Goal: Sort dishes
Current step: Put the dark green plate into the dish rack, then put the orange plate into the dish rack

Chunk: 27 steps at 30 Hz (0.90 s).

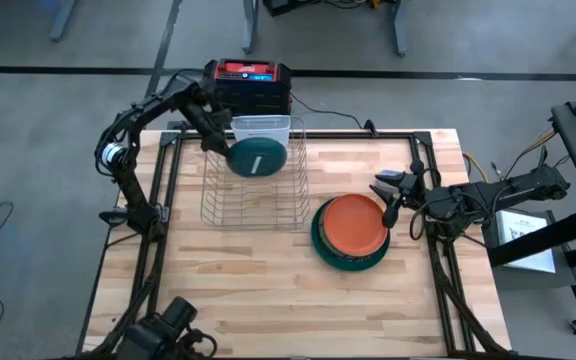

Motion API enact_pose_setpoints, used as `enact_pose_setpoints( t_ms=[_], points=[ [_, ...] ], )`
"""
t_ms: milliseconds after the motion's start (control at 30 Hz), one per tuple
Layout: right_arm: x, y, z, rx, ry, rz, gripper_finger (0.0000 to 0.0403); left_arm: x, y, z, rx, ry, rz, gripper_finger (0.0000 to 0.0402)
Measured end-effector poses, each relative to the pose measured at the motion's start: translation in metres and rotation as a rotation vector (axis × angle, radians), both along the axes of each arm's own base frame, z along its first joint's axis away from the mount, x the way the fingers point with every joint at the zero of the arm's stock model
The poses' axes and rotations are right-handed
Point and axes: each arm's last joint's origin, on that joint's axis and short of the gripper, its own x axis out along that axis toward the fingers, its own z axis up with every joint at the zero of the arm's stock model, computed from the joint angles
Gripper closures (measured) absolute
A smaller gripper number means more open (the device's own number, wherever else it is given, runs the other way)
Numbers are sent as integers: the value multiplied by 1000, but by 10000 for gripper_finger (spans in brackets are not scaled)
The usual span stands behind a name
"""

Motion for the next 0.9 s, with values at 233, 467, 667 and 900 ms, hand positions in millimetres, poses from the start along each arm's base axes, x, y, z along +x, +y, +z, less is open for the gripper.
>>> enact_pose_setpoints(
  t_ms=[233, 467, 667, 900],
  points=[
    [0, 0, 0, 0, 0, 0, 250, 1, 11, 18, 143, 172, 81, 272],
    [0, 0, 0, 0, 0, 0, 244, 3, 18, 50, 232, 198, 170, 270],
    [0, 0, 0, -5, 4, 2, 247, 7, 7, 99, 143, 25, 192, 271],
    [0, 0, 0, -1, 2, 1, 240, 57, -57, 156, 187, -345, -143, 281]
  ],
)
